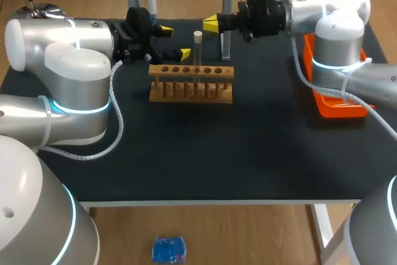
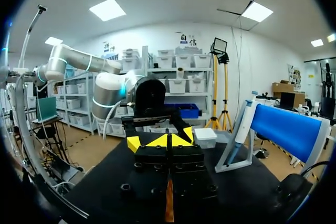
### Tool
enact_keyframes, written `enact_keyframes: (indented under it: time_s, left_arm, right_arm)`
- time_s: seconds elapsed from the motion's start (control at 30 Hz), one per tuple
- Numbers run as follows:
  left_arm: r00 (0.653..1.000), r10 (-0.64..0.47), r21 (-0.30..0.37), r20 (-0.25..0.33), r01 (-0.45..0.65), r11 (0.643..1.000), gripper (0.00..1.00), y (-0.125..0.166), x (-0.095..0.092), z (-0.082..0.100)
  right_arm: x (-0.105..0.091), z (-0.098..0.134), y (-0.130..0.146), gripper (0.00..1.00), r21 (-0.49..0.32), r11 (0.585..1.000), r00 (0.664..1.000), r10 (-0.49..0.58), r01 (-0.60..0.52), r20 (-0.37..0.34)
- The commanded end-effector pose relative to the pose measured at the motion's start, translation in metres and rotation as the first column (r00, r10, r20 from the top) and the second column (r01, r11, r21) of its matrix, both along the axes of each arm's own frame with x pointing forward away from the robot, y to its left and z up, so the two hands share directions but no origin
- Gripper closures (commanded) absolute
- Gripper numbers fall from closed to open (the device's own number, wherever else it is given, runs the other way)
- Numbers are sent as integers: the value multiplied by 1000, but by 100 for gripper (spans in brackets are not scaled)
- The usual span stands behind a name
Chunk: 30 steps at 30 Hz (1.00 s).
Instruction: Invert the test tube, pick up the pipette, mount the tip to pipette, aspirate from beaker and dispense into the tube, eject the tip, return the pipette, and cap with the stopper.
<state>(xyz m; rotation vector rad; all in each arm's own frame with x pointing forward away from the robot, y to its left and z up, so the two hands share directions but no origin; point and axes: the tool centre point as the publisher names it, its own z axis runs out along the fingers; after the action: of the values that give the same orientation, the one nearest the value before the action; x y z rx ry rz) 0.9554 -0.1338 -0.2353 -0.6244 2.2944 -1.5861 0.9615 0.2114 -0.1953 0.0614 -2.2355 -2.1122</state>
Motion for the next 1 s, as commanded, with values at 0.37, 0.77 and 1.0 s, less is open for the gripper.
enact_keyframes:
  time_s: [0.37,0.77,1.0]
  left_arm:
    - [1000,1,1,0,-1,1000,0,0,0,0]
    - [1000,1,1,0,-1,1000,0,0,0,0]
    - [1000,1,1,0,-1,1000,0,0,0,0]
  right_arm:
    - [8,-8,15,100,-13,1000,1000,27,-27,11]
    - [15,-19,22,100,-34,999,1000,14,-14,9]
    - [15,-25,22,100,-42,999,1000,13,-12,4]
